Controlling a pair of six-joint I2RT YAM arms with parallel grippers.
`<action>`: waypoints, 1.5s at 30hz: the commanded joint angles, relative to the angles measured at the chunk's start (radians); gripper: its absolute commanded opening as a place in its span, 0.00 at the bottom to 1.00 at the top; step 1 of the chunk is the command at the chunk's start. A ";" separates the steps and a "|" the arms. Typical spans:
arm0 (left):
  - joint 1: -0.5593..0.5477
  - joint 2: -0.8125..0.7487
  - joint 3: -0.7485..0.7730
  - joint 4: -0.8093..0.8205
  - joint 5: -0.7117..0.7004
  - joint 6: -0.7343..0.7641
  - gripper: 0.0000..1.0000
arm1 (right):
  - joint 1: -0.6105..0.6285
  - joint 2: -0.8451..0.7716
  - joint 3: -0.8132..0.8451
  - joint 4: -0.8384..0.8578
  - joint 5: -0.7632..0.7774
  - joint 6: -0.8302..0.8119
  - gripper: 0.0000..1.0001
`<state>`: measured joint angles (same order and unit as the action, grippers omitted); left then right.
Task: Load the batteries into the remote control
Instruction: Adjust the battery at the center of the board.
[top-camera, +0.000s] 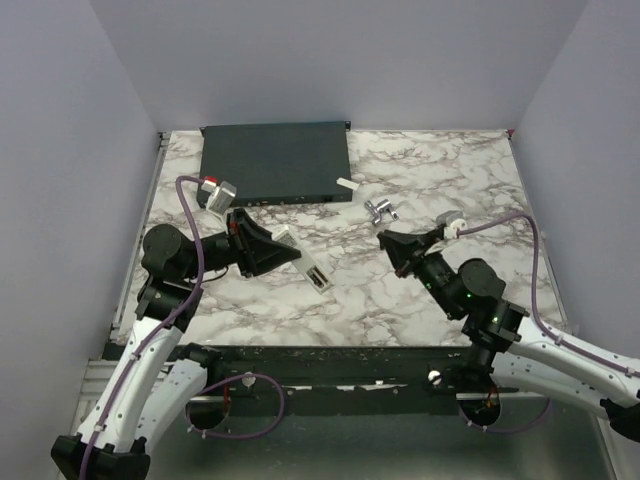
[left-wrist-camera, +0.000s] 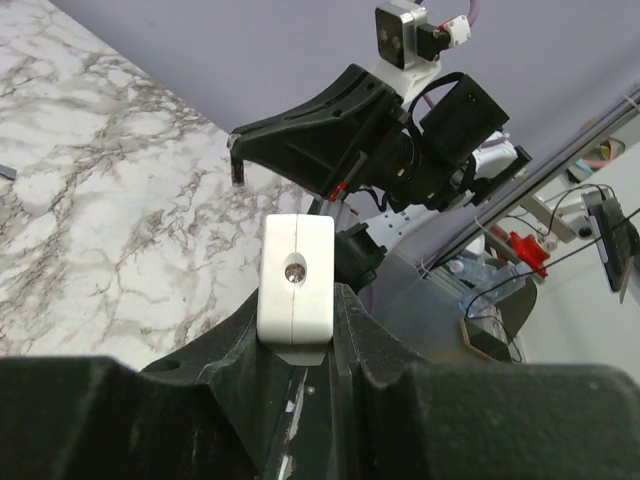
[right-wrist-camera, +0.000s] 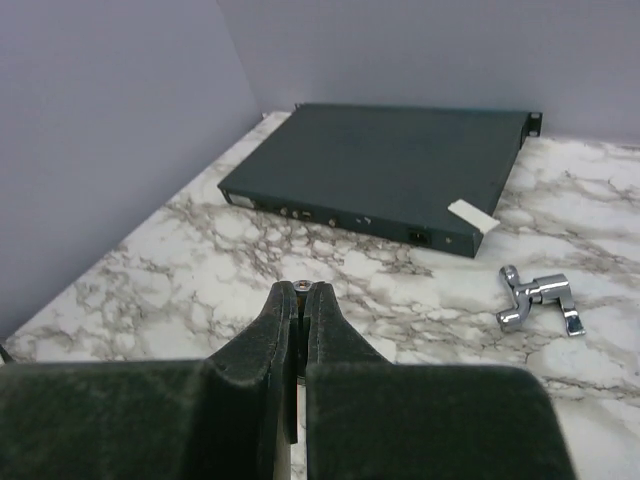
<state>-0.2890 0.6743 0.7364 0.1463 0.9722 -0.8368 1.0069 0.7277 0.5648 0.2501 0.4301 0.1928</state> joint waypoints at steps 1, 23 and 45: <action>-0.033 0.027 0.008 0.120 0.055 0.004 0.00 | 0.004 -0.079 -0.055 0.117 0.026 -0.081 0.01; -0.110 0.083 0.012 0.104 0.001 0.036 0.00 | 0.005 -0.054 -0.092 0.168 -0.057 -0.149 0.01; -0.096 0.065 0.045 -0.172 -0.139 0.103 0.00 | 0.004 0.918 0.225 -0.315 0.038 0.385 0.01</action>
<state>-0.3920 0.7612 0.7467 0.0139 0.8619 -0.7639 1.0069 1.5772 0.7250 0.0391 0.3508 0.4088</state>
